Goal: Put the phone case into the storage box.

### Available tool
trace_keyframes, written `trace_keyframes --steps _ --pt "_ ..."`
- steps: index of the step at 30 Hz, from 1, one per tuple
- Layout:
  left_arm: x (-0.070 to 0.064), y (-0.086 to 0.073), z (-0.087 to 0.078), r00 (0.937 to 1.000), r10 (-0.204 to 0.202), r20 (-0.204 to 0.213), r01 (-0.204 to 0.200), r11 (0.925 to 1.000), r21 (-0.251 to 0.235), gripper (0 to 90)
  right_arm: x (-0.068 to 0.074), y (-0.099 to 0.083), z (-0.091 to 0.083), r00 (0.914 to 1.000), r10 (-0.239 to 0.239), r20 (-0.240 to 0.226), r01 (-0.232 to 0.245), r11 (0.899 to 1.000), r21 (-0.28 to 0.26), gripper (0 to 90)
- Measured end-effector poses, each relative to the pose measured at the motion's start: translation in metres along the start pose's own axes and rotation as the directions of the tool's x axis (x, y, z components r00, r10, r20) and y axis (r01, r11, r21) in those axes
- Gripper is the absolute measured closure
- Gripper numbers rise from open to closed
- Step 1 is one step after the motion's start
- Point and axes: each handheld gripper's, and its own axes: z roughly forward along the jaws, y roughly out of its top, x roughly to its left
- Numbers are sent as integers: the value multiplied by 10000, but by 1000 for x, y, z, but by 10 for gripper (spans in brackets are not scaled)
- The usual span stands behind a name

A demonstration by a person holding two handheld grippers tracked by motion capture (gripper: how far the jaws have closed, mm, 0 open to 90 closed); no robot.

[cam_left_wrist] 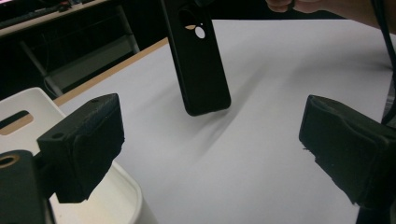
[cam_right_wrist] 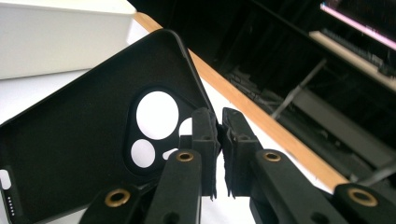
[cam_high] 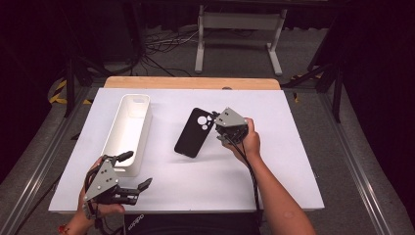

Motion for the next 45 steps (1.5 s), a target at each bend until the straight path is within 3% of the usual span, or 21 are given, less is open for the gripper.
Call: trace_keyframes --steps 4,9,14,15,19,25,27,29,38,45 --pt "2 13 6 9996 158 -234 -159 9999 -55 86 7 7 -12 9981 -613 71 614 9976 -308 849" --pt "8 32 13 9986 234 -479 -245 9994 -228 100 12 13 -23 9960 -894 -86 887 9938 -668 849" --pt "13 50 26 9993 309 -225 -316 9990 -314 108 19 21 -36 9918 -1244 -300 1204 9867 -1096 850" --pt "15 53 30 9996 272 11 -272 9994 -205 118 20 22 -39 9909 -1295 -376 1242 9851 -1188 850" --pt "20 61 48 9997 111 222 -116 9996 258 143 23 26 -44 9881 -1439 -547 1348 9805 -1433 850" --pt "23 65 68 9995 132 279 -156 9963 849 161 34 30 -48 9789 -1925 -685 1801 9711 -1565 849" --pt "23 66 73 9999 118 21 -119 9946 1027 185 37 31 -48 9756 -2083 -695 1958 9685 -1537 849" --pt "25 68 76 9998 138 119 -151 9937 1109 269 41 32 -49 9732 -2192 -690 2066 9660 -1556 849" --pt "32 77 88 9994 100 335 -141 9923 1234 388 51 33 -47 9584 -2836 -333 2764 9505 -1417 849" --pt "35 80 93 9979 -137 639 62 9932 1158 552 60 32 -46 9402 -3405 59 3385 9324 -1266 846"
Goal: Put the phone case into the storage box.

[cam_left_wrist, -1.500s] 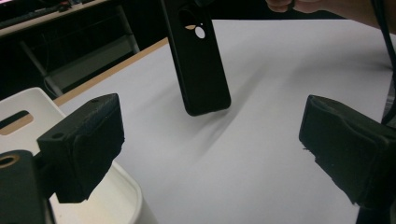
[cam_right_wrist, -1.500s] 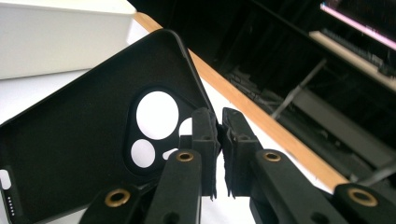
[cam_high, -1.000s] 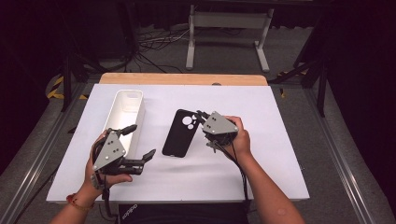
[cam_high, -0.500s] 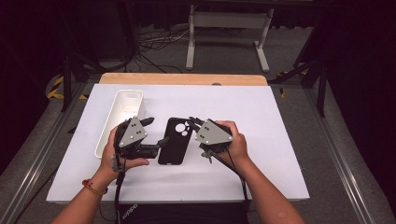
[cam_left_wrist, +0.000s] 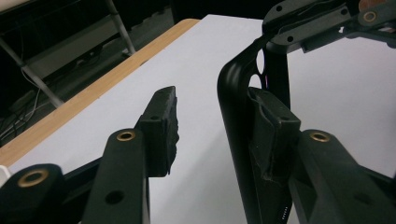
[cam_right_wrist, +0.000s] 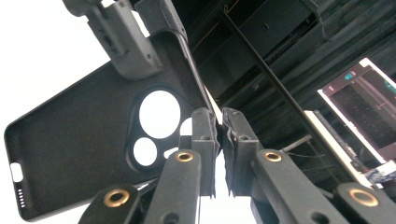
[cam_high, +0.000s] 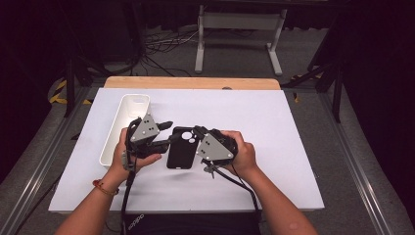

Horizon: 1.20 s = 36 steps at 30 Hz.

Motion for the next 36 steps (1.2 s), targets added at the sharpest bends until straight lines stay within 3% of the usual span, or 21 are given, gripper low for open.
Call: trace_keyframes --steps 4,5,13,21,27,30,31,36 --pt "0 -1 0 9999 -67 102 68 9999 -82 635 3 2 -1 9994 -309 184 308 9995 54 844" --pt "0 -1 -1 9994 -190 303 197 9995 -231 655 4 2 -2 9990 -377 249 376 9993 46 844" --pt "-3 -1 -2 9994 -117 339 134 9987 -492 775 7 4 -2 9961 -745 472 741 9972 102 843" --pt "-4 -3 -3 9987 -300 410 330 9968 -735 811 8 5 -3 9945 -893 548 890 9960 80 840" --pt "-4 -3 -5 9989 -312 336 337 9964 -774 818 7 5 -3 9974 -516 506 516 9987 26 823" --pt "-2 -3 -7 9995 -284 107 292 9958 -865 819 5 5 -2 9991 -34 426 42 9998 -185 789" --pt "-2 -3 -7 9995 -284 107 292 9958 -865 819 5 5 -2 9991 -34 426 42 9998 -185 789" --pt "1 -5 -10 9982 -552 226 573 9928 -1050 819 -4 5 -6 9959 867 248 -851 9947 -571 716"
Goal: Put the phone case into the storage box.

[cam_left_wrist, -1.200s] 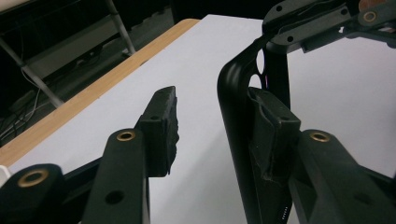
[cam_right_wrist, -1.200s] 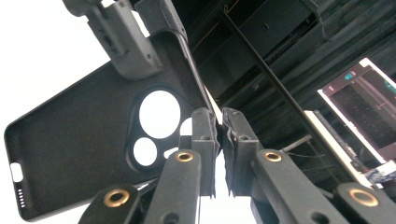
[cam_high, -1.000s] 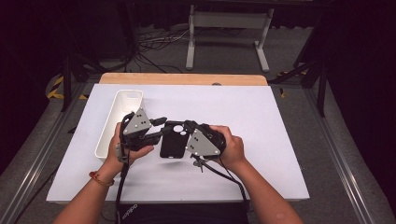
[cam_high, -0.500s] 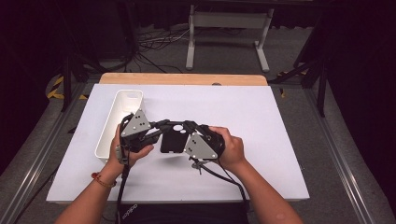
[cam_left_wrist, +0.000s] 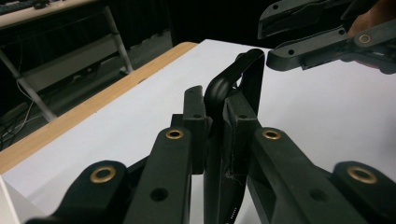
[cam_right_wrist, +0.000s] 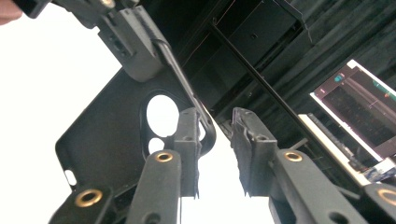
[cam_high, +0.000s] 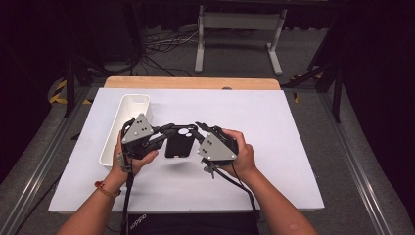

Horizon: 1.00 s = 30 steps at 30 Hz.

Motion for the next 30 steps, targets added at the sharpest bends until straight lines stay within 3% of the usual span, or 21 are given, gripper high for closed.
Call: trace_keyframes --steps 3,6,11,14,17,22,26,30 --pt "2 0 -1 10000 -62 -25 62 9999 -143 819 -4 -2 -2 9986 504 -154 -505 9987 -57 681" --pt "3 1 0 9999 -113 1 113 9995 -280 819 -10 -6 -3 9937 1104 -176 -1106 9938 -132 556" --pt "4 3 -3 9999 -119 52 122 9983 -576 819 -17 -18 -6 9719 2313 -449 -2327 9721 -303 376" --pt "5 4 -4 9999 -117 105 123 9982 -589 819 -15 -26 -9 9702 2400 -338 -2408 9702 -247 317" --pt "3 7 -4 9999 -69 126 77 9981 -610 820 -9 -39 -15 9610 2765 -103 -2767 9607 -233 235" --pt "3 9 -6 9999 85 127 -76 9976 -690 820 -3 -54 -24 9633 2680 128 -2680 9634 -73 199" --pt "7 9 -7 9999 33 153 -22 9976 -694 820 -1 -66 -35 9709 2391 106 -2393 9707 207 229" --pt "10 8 -8 9997 -121 188 137 9962 -855 820 0 -76 -43 9713 2369 217 -2377 9700 511 204"
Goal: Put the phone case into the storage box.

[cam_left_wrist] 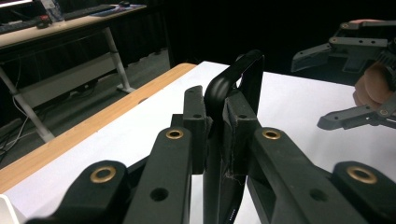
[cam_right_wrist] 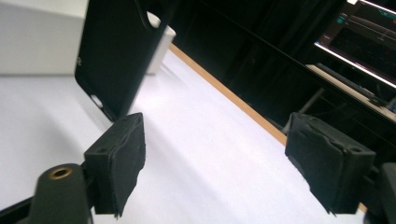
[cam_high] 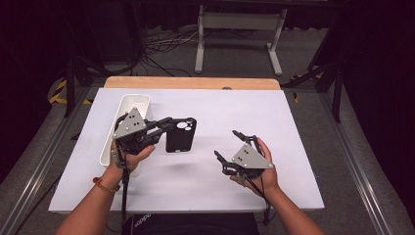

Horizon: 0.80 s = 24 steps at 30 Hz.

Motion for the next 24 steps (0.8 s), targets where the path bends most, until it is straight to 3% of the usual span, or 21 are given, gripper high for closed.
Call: trace_keyframes --steps 10,15,19,24 --pt "7 3 -8 10000 -32 -51 31 9998 -177 820 -3 -26 -24 9992 9 397 -33 9980 625 176" --pt "12 7 -16 9999 -101 -33 99 9984 -564 820 -5 -35 -29 9992 403 25 -403 9981 463 167" --pt "19 14 -25 10000 -2 -78 -4 9977 -675 820 -1 -43 -29 9991 372 -215 -358 9975 615 159" --pt "23 19 -28 9998 -4 -204 -5 9990 -448 820 -3 -45 -26 9988 486 35 -487 9958 780 144"
